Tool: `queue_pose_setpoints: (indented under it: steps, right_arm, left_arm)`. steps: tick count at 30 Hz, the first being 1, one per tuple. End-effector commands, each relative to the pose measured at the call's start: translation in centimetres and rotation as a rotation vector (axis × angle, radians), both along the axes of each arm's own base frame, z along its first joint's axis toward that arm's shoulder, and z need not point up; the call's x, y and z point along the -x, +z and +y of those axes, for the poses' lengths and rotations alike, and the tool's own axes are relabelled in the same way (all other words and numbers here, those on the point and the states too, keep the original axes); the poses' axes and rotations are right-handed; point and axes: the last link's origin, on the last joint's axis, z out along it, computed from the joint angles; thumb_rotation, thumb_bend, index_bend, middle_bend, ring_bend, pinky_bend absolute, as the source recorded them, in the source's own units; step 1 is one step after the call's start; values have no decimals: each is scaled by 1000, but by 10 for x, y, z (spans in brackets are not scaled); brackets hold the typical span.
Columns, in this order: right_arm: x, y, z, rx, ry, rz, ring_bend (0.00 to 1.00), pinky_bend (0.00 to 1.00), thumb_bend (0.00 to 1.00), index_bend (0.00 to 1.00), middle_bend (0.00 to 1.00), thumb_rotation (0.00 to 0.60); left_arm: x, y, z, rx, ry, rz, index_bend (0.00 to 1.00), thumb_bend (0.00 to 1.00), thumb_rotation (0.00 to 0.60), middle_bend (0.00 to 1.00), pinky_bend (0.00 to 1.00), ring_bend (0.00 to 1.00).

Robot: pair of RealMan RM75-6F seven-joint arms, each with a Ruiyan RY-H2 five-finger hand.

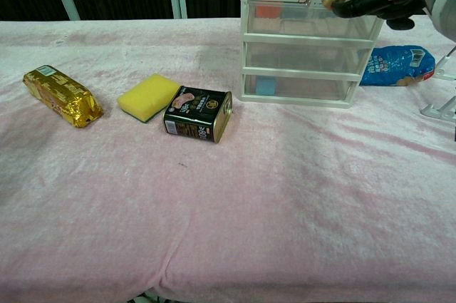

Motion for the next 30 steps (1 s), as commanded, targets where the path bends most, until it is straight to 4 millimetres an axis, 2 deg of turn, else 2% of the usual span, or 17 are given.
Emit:
queue_pose_setpoints:
  steps: [1, 30]
  right_arm:
    - [-1, 0, 0, 1, 3, 1, 983, 943, 342, 544, 897, 600]
    - [3, -1, -1, 3, -19, -1, 983, 943, 342, 544, 896, 600]
  left_arm:
    - [0, 0, 0, -1, 1, 0, 0, 0, 600, 0, 0, 0]
    - [0, 0, 0, 0, 2, -1, 0, 0, 600, 0, 0, 0]
